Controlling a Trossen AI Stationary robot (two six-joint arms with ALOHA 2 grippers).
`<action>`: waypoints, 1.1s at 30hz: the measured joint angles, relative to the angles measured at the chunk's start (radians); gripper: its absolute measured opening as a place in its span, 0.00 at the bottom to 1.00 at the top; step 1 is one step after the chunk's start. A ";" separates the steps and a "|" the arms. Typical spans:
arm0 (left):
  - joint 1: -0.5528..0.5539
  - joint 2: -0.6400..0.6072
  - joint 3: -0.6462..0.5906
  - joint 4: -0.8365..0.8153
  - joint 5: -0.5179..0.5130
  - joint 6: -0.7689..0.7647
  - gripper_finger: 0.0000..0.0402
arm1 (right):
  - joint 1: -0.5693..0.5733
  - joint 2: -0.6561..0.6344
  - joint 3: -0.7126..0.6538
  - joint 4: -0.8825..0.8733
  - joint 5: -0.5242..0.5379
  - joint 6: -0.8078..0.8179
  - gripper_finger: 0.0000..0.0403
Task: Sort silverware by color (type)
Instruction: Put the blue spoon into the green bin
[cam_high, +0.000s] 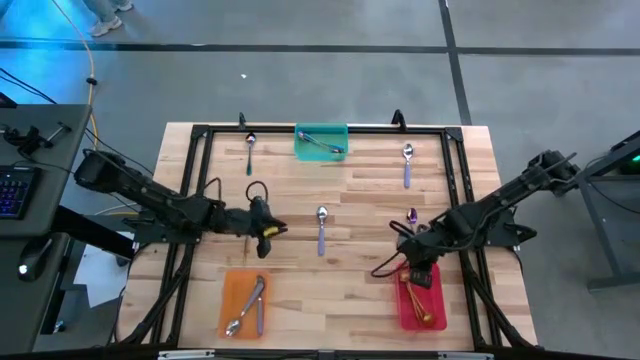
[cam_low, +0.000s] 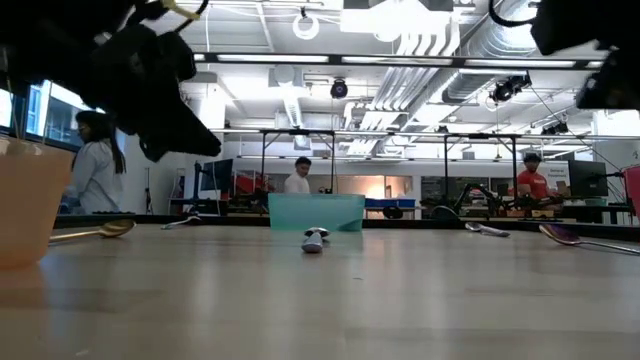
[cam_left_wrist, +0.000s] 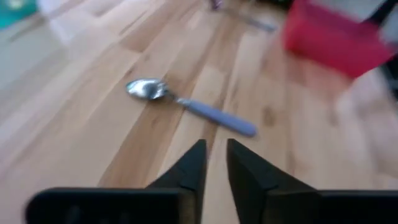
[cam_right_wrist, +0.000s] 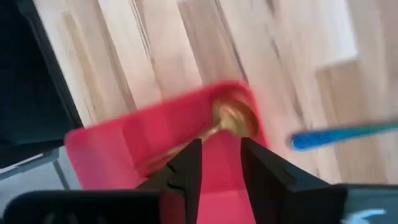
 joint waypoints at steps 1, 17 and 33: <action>0.026 0.000 -0.038 0.083 0.047 0.008 0.09 | -0.011 0.000 0.012 -0.003 0.009 -0.023 0.23; 0.307 0.000 -0.235 0.518 0.229 0.109 0.00 | -0.330 -0.032 -0.085 0.539 0.098 -0.419 0.01; 0.550 0.000 -0.234 0.473 0.405 0.143 0.00 | -0.551 -0.078 -0.231 0.273 0.183 -0.012 0.01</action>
